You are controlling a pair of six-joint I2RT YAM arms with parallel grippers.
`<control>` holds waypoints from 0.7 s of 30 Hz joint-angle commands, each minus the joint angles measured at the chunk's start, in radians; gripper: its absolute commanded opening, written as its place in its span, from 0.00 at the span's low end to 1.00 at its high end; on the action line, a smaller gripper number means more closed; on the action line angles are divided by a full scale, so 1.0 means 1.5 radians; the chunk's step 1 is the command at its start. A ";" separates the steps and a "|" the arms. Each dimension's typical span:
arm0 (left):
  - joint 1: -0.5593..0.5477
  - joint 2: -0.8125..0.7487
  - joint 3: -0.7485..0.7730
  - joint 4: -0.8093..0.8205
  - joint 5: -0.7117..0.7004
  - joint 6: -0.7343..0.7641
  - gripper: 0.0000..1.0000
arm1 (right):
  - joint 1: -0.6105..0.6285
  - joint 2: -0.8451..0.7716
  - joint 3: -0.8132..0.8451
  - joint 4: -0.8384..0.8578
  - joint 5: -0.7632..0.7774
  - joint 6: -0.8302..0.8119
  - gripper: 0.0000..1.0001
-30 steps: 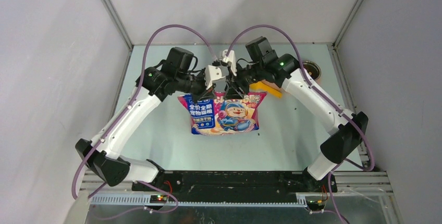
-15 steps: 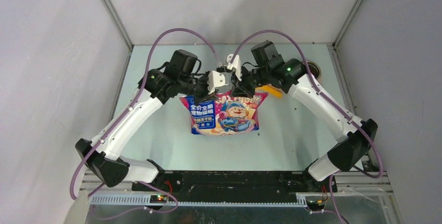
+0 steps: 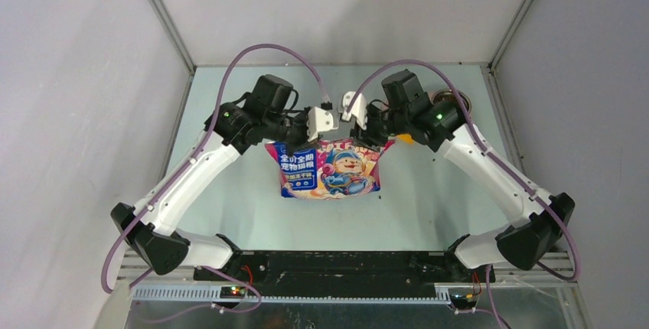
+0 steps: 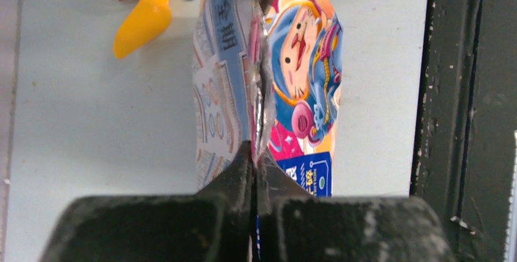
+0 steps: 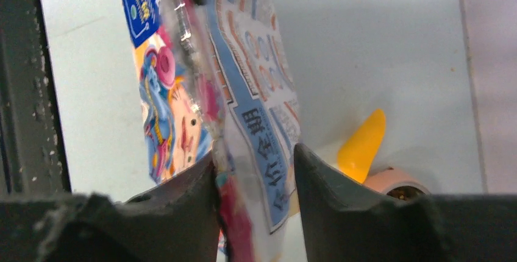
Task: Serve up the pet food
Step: Close the pet food bag at the center of the board.
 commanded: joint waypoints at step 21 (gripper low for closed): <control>0.108 -0.029 0.009 0.038 0.017 -0.069 0.00 | -0.092 -0.108 -0.045 0.011 -0.164 -0.103 0.00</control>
